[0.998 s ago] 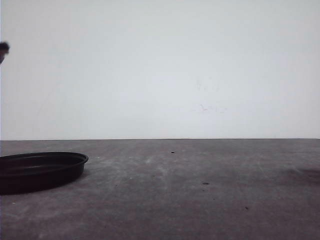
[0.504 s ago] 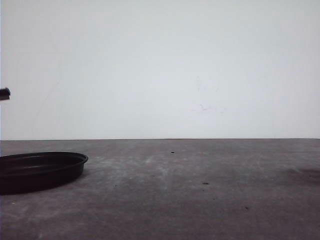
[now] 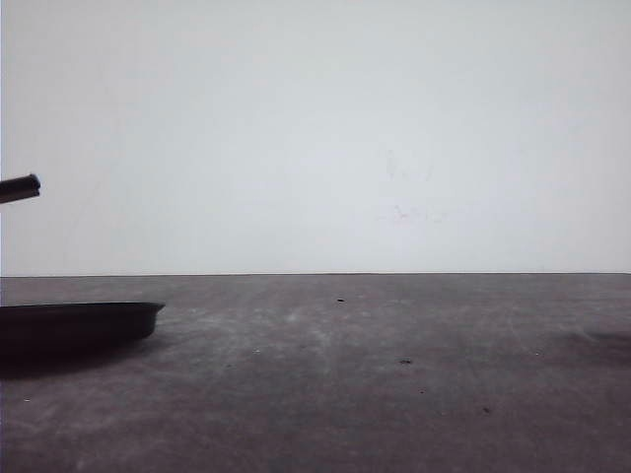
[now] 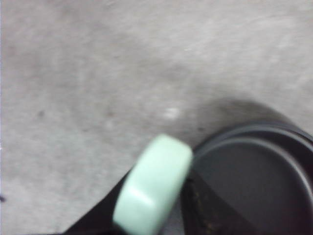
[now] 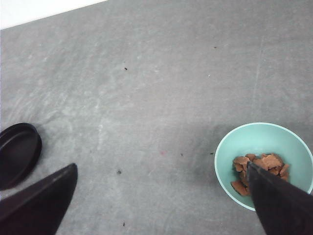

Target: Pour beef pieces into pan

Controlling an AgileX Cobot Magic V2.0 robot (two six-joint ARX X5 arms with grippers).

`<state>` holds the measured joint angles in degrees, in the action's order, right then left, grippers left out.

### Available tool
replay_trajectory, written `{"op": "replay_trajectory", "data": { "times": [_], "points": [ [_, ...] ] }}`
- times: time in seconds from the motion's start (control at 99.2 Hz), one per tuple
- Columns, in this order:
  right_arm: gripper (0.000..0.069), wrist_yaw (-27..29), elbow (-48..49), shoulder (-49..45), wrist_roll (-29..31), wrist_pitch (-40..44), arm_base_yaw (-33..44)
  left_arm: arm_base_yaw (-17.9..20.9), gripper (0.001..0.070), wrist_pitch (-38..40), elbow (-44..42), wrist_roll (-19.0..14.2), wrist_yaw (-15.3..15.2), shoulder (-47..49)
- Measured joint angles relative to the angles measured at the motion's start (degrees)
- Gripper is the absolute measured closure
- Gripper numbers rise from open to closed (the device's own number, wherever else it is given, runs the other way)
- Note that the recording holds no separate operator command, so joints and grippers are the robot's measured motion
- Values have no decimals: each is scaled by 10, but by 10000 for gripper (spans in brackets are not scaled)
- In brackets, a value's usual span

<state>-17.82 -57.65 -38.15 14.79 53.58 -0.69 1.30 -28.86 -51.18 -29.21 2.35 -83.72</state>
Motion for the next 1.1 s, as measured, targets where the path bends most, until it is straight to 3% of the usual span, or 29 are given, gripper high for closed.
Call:
{"op": "replay_trajectory", "data": {
  "times": [0.383, 0.524, 0.665, 0.877, 0.988, 1.099],
  "points": [
    [8, 38, 0, -3, -11, -2, 0, -9, 634, 10, 4, 11, 12, 25],
    [8, 88, 0, -10, -16, -1, 0, -9, 643, 22, 7, 13, 43, 49],
    [9, 152, 0, -31, -33, -1, 7, -16, 649, 22, 7, 8, 48, 82],
    [72, 162, 0, -108, -59, 2, 39, -35, 651, 22, 7, -9, 54, 139],
    [77, 161, 0, -157, -61, -1, 57, -42, 651, 21, 7, -13, 77, 157],
    [77, 159, 0, -212, -65, -4, 88, -49, 651, 13, 7, -23, 120, 159]
  ]
}}
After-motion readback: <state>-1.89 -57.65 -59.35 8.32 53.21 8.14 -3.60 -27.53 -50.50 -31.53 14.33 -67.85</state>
